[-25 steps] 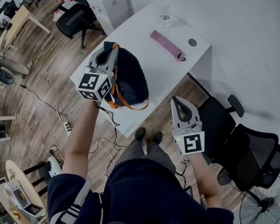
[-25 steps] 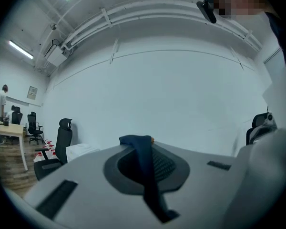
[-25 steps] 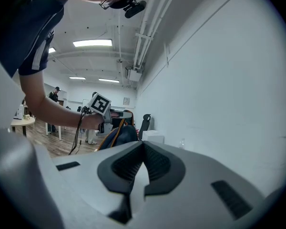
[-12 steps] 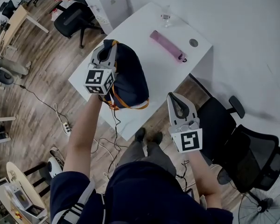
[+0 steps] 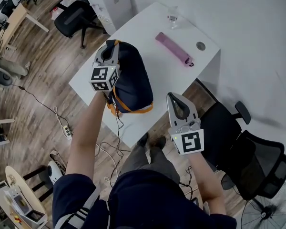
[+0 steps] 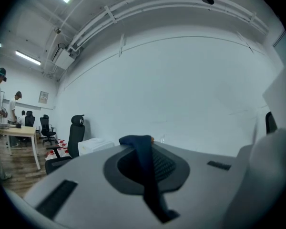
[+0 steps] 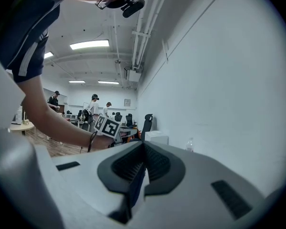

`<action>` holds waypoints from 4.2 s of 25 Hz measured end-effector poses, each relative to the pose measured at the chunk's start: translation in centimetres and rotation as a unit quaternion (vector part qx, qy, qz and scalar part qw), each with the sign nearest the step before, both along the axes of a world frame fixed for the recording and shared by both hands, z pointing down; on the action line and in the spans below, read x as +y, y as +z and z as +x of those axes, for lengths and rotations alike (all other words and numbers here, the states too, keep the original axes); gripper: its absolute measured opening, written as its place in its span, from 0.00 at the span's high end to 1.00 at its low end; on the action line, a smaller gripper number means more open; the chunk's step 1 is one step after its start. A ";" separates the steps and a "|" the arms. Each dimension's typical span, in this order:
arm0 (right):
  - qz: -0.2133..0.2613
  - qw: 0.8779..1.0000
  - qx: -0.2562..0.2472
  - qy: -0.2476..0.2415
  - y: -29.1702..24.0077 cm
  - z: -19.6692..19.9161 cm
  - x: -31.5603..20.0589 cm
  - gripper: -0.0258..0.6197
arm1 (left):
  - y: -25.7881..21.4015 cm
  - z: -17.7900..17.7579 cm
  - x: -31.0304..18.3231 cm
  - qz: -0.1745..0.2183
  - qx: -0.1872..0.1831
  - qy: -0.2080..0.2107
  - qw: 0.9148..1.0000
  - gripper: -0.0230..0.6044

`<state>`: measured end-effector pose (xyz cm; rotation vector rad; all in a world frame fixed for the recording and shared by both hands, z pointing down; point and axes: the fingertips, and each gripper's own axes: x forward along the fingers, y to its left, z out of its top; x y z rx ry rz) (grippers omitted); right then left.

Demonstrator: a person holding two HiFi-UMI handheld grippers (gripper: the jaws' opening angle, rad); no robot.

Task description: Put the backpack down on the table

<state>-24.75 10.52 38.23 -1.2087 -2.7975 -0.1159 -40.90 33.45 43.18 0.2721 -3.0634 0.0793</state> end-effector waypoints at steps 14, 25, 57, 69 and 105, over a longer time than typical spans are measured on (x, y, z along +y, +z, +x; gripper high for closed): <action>0.005 1.000 0.007 -0.006 0.7 0.1 1.4 0.96 | 5.6 -4.1 2.9 -0.016 0.053 -0.026 0.998 0.96; 0.008 1.000 0.013 -0.007 1.4 -0.6 1.9 0.96 | 8.7 -6.0 4.4 -0.036 0.078 -0.034 0.996 0.96; 0.005 1.000 0.027 -0.015 2.5 -1.1 3.4 0.96 | 15.3 -7.4 6.0 -0.039 0.151 -0.020 0.988 0.96; 0.004 0.999 0.031 -0.016 2.6 -0.8 3.6 0.96 | 17.5 -7.9 6.3 -0.030 0.209 -0.009 0.977 0.96; 0.004 1.000 0.025 -0.019 2.2 -0.3 2.9 0.96 | 15.9 -6.5 5.3 -0.012 0.195 0.022 0.981 0.47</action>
